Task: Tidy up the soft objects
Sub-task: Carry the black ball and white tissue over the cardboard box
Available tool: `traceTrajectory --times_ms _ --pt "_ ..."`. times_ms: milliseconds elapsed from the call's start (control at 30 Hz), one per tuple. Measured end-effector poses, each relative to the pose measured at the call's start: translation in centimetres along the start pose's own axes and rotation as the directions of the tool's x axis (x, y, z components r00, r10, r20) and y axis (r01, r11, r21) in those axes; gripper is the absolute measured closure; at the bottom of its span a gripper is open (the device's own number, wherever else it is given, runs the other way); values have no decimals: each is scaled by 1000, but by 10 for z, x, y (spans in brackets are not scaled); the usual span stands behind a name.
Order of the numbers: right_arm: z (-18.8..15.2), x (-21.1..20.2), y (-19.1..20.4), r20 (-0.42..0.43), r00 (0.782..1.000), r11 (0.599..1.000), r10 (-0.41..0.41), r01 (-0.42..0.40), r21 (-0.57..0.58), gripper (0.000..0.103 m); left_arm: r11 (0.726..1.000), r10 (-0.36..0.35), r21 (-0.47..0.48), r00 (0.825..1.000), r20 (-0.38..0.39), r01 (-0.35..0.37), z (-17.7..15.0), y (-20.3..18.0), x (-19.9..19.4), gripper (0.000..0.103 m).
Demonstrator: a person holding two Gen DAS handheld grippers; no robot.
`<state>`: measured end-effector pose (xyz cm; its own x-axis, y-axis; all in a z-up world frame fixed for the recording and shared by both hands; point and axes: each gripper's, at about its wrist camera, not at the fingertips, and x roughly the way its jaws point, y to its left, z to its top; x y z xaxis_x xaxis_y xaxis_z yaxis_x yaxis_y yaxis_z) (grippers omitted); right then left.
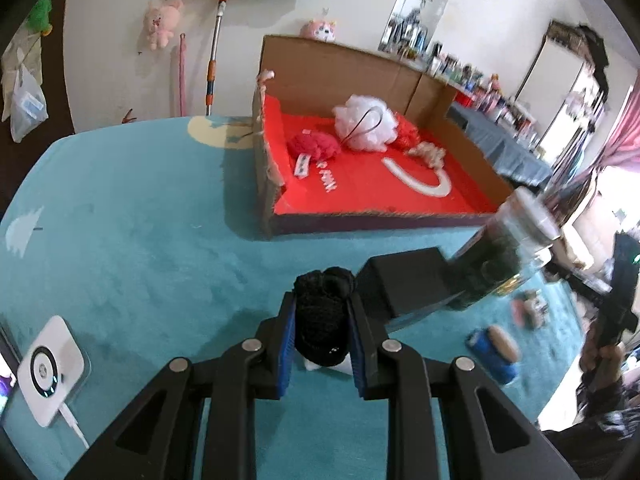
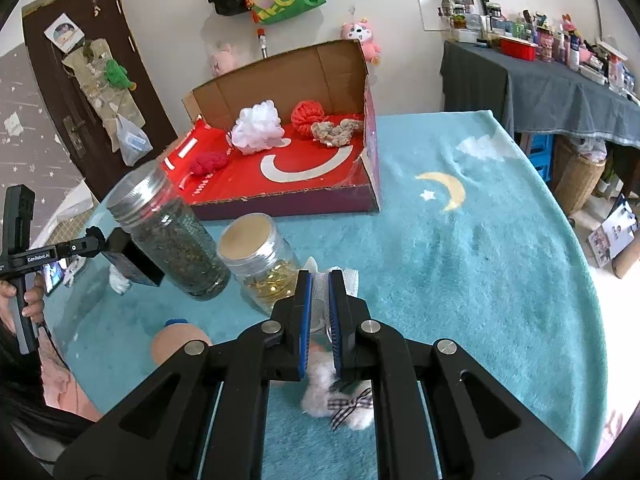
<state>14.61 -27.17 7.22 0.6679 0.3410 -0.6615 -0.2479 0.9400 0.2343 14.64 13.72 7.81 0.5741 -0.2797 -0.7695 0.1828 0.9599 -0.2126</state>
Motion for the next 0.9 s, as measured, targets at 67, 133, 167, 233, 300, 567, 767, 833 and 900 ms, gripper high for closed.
traceTrajectory --times_ms 67,133,167,233,300,567,767,833,900 --pt "3 6 -3 -13 1000 1000 -5 5 -10 95 1000 14 24 1000 -25 -14 2 1 10 78" --pt "7 11 -6 -20 1000 1000 -12 12 -19 95 999 25 46 999 -39 -24 3 2 17 78" --pt "9 13 -8 -23 1000 1000 -16 16 -20 95 998 32 60 999 -43 -29 4 2 20 78" --pt "14 19 -11 -30 999 1000 -9 8 -21 95 996 35 88 999 -39 -32 8 2 25 78" --pt "20 23 -14 -35 999 1000 1 -2 -23 95 994 29 111 999 -34 -25 13 3 28 78" --pt "49 37 -23 -32 993 994 112 -112 -3 95 987 -45 153 999 -23 48 34 -1 32 78" --pt "73 45 -20 -31 978 978 209 -208 12 95 979 -64 195 998 -6 64 53 -16 31 78" --pt "83 50 -17 -33 975 975 221 -221 6 95 976 -71 204 997 -1 70 62 -22 34 78" --pt "93 56 -10 -40 974 975 223 -223 -14 95 974 -70 214 998 -4 70 73 -29 40 78"
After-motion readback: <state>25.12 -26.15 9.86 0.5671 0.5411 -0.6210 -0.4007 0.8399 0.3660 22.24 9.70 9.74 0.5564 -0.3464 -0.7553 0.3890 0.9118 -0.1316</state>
